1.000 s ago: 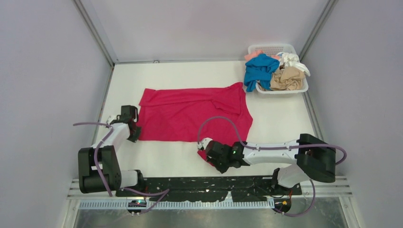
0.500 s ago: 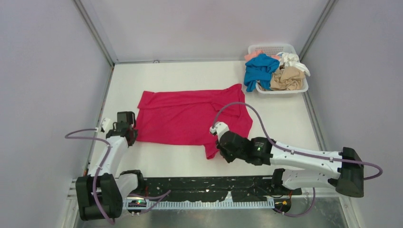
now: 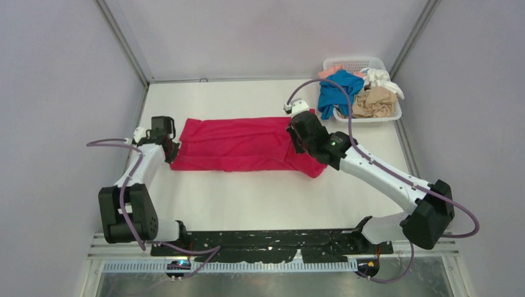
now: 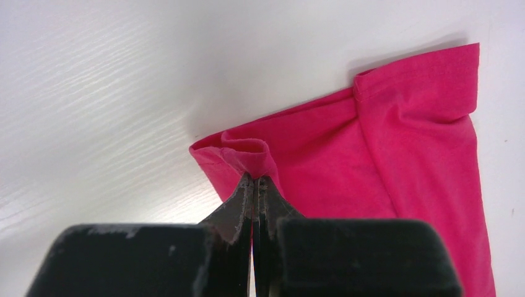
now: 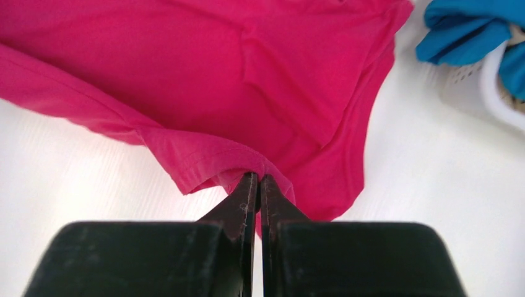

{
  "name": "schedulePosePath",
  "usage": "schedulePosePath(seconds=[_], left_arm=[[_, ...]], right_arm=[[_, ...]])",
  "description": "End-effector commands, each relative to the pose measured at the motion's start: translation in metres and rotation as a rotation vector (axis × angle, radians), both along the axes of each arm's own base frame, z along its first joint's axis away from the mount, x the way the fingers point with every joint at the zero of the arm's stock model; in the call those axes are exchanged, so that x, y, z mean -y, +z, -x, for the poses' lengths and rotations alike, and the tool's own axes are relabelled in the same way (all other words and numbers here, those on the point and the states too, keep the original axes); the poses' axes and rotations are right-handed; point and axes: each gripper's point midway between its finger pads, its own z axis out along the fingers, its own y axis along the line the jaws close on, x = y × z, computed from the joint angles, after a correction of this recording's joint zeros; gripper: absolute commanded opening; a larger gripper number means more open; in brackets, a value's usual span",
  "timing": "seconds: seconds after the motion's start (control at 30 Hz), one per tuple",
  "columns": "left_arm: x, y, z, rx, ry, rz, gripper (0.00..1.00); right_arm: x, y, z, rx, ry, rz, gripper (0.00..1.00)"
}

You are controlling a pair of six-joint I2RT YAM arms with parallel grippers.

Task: Fold and stack the t-shirts
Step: Fold the other side of the tshirt into a rectangle

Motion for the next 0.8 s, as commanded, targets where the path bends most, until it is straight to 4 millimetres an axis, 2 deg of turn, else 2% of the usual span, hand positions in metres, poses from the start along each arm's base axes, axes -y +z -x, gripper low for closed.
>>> schedulePosePath(seconds=[0.0, 0.03, 0.07, 0.1, 0.13, 0.17, 0.33, 0.53, 0.57, 0.6, 0.63, 0.67, 0.7, 0.73, 0.77], left_arm=[[-0.004, 0.01, -0.018, 0.009, -0.004, -0.007, 0.0], [-0.004, 0.01, -0.022, 0.008, -0.004, -0.003, 0.0], [-0.003, 0.011, -0.027, 0.014, -0.009, 0.002, 0.0], [-0.002, 0.012, -0.032, 0.017, -0.016, 0.007, 0.0], [-0.001, 0.012, -0.036, 0.015, -0.021, 0.012, 0.0], [-0.002, 0.013, -0.04, 0.015, -0.021, 0.012, 0.0], [-0.01, 0.023, -0.056, 0.015, -0.018, -0.029, 0.0], [-0.007, 0.012, -0.072, -0.014, -0.046, -0.011, 0.0], [-0.006, 0.011, -0.074, -0.02, -0.051, -0.01, 0.0], [-0.006, 0.009, -0.075, -0.027, -0.051, -0.009, 0.0], [-0.006, 0.007, -0.076, -0.032, -0.05, -0.008, 0.0], [-0.006, 0.006, -0.077, -0.036, -0.052, -0.009, 0.01], [-0.007, 0.005, -0.077, -0.045, -0.052, -0.011, 0.07], [-0.008, 0.004, -0.078, -0.054, -0.05, -0.017, 0.12], [-0.009, 0.004, -0.078, -0.062, -0.051, -0.02, 0.19]], right_arm=[[0.002, 0.023, -0.046, 0.072, -0.031, 0.05, 0.06], [0.0, 0.032, -0.052, 0.085, -0.033, 0.047, 0.06], [0.001, 0.026, -0.059, 0.074, -0.033, 0.071, 0.06], [-0.002, 0.033, -0.065, 0.089, -0.032, 0.068, 0.06], [0.0, 0.029, -0.072, 0.084, -0.037, 0.089, 0.06], [-0.001, 0.034, -0.077, 0.092, -0.04, 0.087, 0.06], [0.01, 0.021, -0.097, 0.075, -0.022, 0.179, 0.06], [0.013, 0.016, -0.126, 0.075, 0.056, 0.27, 0.06], [0.01, 0.007, -0.13, 0.057, 0.095, 0.279, 0.06], [0.008, 0.008, -0.135, 0.074, 0.15, 0.315, 0.06], [0.002, -0.004, -0.138, 0.05, 0.214, 0.321, 0.06], [0.0, -0.004, -0.143, 0.068, 0.292, 0.374, 0.06], [-0.003, -0.018, -0.148, 0.049, 0.348, 0.396, 0.06], [-0.005, -0.015, -0.156, 0.072, 0.409, 0.448, 0.06], [-0.007, -0.032, -0.16, 0.043, 0.458, 0.477, 0.06]])
